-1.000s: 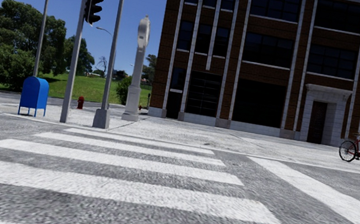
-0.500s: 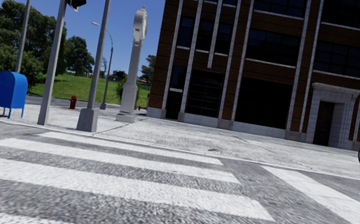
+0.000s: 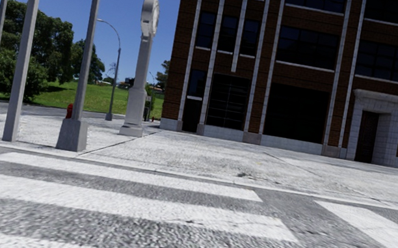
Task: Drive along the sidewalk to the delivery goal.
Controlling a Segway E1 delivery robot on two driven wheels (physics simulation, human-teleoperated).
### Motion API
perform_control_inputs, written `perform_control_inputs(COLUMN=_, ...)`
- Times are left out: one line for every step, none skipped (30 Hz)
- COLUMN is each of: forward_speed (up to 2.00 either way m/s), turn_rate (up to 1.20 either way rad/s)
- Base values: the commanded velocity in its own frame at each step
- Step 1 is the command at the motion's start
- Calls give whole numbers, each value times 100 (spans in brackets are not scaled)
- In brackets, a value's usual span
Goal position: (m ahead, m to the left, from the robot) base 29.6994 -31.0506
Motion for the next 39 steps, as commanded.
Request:
perform_control_inputs(forward_speed=200, turn_rate=0)
perform_control_inputs(forward_speed=200, turn_rate=0)
perform_control_inputs(forward_speed=200, turn_rate=0)
perform_control_inputs(forward_speed=200, turn_rate=0)
perform_control_inputs(forward_speed=200, turn_rate=0)
perform_control_inputs(forward_speed=200, turn_rate=0)
perform_control_inputs(forward_speed=200, turn_rate=0)
perform_control_inputs(forward_speed=200, turn_rate=0)
perform_control_inputs(forward_speed=200, turn_rate=0)
perform_control_inputs(forward_speed=200, turn_rate=0)
perform_control_inputs(forward_speed=200, turn_rate=0)
perform_control_inputs(forward_speed=200, turn_rate=0)
perform_control_inputs(forward_speed=200, turn_rate=0)
perform_control_inputs(forward_speed=200, turn_rate=0)
perform_control_inputs(forward_speed=200, turn_rate=0)
perform_control_inputs(forward_speed=200, turn_rate=0)
perform_control_inputs(forward_speed=200, turn_rate=0)
perform_control_inputs(forward_speed=200, turn_rate=0)
perform_control_inputs(forward_speed=200, turn_rate=0)
perform_control_inputs(forward_speed=200, turn_rate=0)
perform_control_inputs(forward_speed=200, turn_rate=0)
perform_control_inputs(forward_speed=200, turn_rate=0)
perform_control_inputs(forward_speed=200, turn_rate=0)
perform_control_inputs(forward_speed=200, turn_rate=0)
perform_control_inputs(forward_speed=200, turn_rate=0)
perform_control_inputs(forward_speed=200, turn_rate=0)
perform_control_inputs(forward_speed=200, turn_rate=0)
perform_control_inputs(forward_speed=200, turn_rate=0)
perform_control_inputs(forward_speed=200, turn_rate=0)
perform_control_inputs(forward_speed=200, turn_rate=0)
perform_control_inputs(forward_speed=200, turn_rate=0)
perform_control_inputs(forward_speed=200, turn_rate=0)
perform_control_inputs(forward_speed=200, turn_rate=0)
perform_control_inputs(forward_speed=200, turn_rate=0)
perform_control_inputs(forward_speed=200, turn_rate=0)
perform_control_inputs(forward_speed=200, turn_rate=0)
perform_control_inputs(forward_speed=200, turn_rate=-6)
perform_control_inputs(forward_speed=200, turn_rate=-6)
perform_control_inputs(forward_speed=200, turn_rate=-10)
